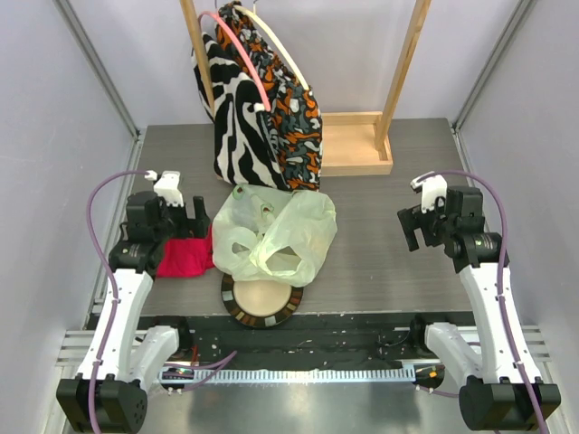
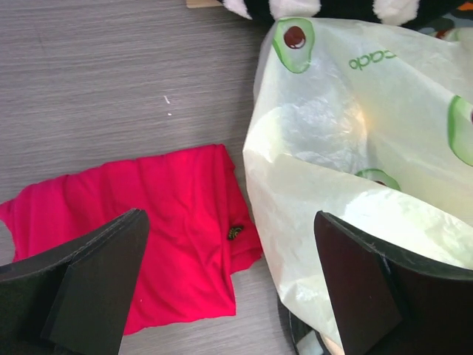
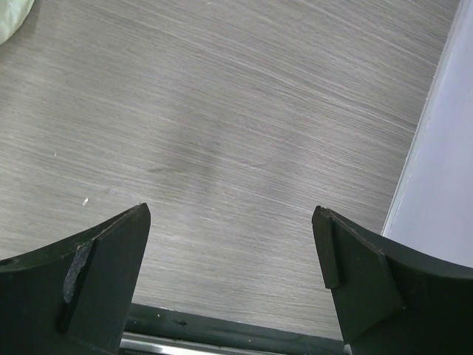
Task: Take the fake fruits out of the plastic bag
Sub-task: Move the plastic bag to the center of the board.
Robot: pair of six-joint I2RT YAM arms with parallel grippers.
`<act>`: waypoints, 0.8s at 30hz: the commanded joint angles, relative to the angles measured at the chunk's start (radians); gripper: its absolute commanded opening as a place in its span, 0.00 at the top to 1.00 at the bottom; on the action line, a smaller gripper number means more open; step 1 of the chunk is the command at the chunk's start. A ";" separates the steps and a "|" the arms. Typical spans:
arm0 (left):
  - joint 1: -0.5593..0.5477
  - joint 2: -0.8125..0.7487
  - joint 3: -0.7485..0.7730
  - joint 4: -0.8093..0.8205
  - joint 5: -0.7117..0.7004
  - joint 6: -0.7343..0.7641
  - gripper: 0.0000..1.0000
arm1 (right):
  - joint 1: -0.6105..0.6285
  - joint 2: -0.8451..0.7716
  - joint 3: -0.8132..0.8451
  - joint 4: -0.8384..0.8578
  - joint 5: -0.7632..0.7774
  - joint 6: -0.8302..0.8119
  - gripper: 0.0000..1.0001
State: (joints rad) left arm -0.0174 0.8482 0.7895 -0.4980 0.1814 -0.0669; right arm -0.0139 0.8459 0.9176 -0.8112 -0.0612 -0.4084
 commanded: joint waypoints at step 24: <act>0.004 -0.005 0.122 -0.276 0.539 0.203 0.13 | 0.429 0.326 0.490 -0.108 -0.618 0.128 0.10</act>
State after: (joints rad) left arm -0.0174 0.8383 0.8726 -0.7399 0.5987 0.1143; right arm 0.3347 1.1740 1.3422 -1.0374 -0.5819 -0.4541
